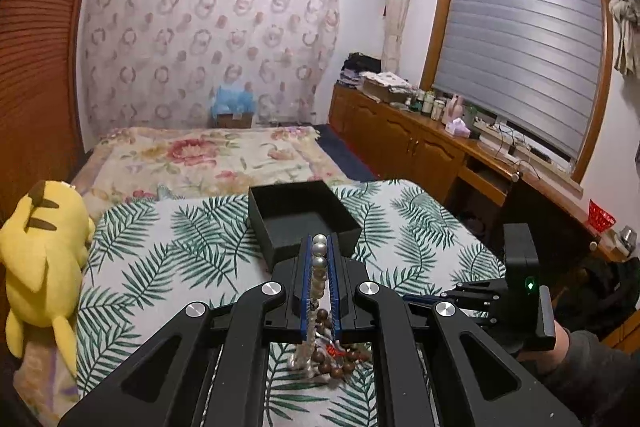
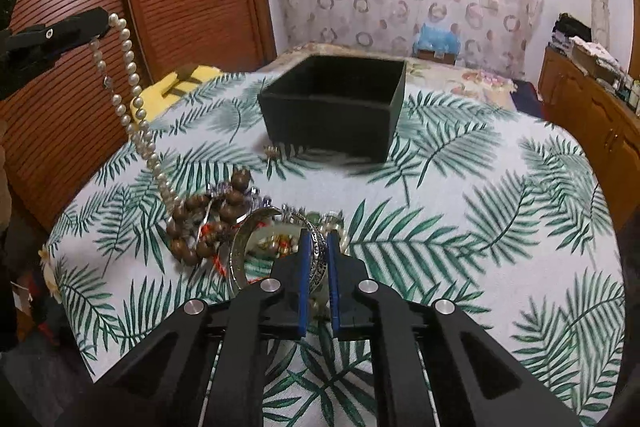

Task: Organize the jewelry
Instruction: 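Lift the pearl necklace with the left tool while the right tool grasps a silver bangle, then carry the pearl necklace and silver bangle over the black box with both tools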

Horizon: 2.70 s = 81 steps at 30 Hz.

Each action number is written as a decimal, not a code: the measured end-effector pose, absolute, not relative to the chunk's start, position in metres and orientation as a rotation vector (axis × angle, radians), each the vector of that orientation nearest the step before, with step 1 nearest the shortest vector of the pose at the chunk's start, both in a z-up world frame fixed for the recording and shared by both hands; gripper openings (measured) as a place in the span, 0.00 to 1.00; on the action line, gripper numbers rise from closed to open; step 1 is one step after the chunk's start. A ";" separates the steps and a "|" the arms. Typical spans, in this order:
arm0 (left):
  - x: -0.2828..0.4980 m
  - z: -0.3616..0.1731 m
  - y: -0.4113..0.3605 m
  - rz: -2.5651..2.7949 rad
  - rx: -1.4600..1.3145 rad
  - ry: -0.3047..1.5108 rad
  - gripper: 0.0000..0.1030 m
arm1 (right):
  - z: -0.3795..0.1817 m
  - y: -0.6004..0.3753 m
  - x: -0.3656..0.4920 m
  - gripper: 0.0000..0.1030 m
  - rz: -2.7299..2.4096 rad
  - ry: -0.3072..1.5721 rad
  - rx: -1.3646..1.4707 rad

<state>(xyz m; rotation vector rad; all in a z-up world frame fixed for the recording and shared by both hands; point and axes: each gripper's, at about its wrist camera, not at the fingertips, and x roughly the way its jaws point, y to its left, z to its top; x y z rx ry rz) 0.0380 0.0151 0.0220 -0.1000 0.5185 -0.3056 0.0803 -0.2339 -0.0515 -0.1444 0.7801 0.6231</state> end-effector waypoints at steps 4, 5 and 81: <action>0.038 0.029 0.014 -0.305 -0.094 0.500 0.06 | -0.039 -0.238 0.084 0.09 0.616 0.742 -0.131; 0.039 0.030 0.014 -0.304 -0.092 0.496 0.06 | -0.034 -0.239 0.085 0.09 0.613 0.731 -0.127; 0.049 -0.005 0.002 -0.309 -0.073 0.567 0.06 | -0.062 -0.234 0.031 0.06 0.858 0.917 -0.420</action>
